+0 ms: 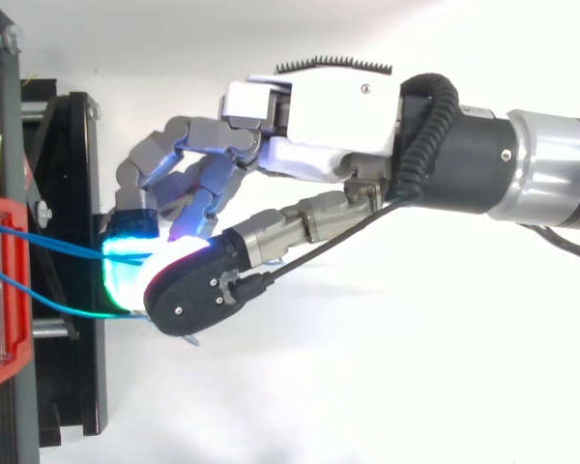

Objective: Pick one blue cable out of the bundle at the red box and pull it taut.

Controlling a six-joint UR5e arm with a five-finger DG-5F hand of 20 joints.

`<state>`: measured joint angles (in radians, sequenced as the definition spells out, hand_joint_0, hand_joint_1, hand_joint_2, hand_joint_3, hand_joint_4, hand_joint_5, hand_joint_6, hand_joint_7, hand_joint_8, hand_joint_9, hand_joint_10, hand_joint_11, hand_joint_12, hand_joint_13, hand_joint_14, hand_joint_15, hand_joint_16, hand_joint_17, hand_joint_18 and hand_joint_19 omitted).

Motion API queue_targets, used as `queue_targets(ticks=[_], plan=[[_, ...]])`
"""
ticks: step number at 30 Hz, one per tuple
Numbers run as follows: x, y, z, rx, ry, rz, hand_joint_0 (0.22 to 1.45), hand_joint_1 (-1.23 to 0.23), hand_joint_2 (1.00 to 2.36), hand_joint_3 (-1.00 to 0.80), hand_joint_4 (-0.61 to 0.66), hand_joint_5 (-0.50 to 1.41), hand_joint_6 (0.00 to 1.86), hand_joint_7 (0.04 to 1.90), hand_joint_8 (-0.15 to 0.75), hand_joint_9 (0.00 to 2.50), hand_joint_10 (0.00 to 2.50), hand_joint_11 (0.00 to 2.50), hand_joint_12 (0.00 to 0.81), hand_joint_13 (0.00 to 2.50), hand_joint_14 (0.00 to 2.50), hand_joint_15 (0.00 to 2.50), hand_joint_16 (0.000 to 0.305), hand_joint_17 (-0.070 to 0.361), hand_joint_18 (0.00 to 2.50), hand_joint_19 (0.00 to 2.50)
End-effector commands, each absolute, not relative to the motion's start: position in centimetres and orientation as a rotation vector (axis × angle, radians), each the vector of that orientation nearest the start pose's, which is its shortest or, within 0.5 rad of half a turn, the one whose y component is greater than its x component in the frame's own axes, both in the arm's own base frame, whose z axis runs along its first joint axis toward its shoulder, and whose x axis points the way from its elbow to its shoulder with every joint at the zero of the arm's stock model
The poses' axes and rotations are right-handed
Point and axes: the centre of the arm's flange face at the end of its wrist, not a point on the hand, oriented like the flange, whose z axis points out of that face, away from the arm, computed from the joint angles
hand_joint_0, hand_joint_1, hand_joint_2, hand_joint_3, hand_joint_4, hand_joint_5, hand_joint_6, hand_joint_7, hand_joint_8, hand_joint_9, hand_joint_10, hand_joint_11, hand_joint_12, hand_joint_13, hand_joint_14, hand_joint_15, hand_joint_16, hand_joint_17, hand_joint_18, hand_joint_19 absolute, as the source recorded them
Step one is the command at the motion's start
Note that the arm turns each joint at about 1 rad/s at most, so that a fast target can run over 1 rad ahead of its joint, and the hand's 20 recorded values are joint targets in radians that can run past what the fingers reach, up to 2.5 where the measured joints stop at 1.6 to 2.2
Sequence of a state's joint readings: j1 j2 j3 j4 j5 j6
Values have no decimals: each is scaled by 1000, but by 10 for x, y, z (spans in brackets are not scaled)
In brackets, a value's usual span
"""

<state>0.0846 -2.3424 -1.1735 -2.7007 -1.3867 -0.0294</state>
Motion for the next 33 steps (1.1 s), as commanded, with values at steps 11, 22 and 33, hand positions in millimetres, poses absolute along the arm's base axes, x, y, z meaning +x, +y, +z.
queue_targets(ticks=[11, 22, 33], plan=[[774, -92, 230, 1191, 1096, 1085, 564, -626, 1008, -393, 184, -136, 778, 908, 419, 1074, 11, 1249, 444, 485, 8, 199, 57, 129, 461, 394], [775, -91, 230, 1189, 1090, 1090, 585, -711, 1017, -186, 177, -173, 902, 907, 418, 1053, 8, 1297, 451, 493, 7, 177, 58, 130, 482, 375], [776, -91, 233, 1187, 1090, 1097, 634, -821, 1020, -127, 87, -173, 931, 983, 405, 1055, 9, 1356, 445, 497, 7, 178, 56, 127, 499, 334]])
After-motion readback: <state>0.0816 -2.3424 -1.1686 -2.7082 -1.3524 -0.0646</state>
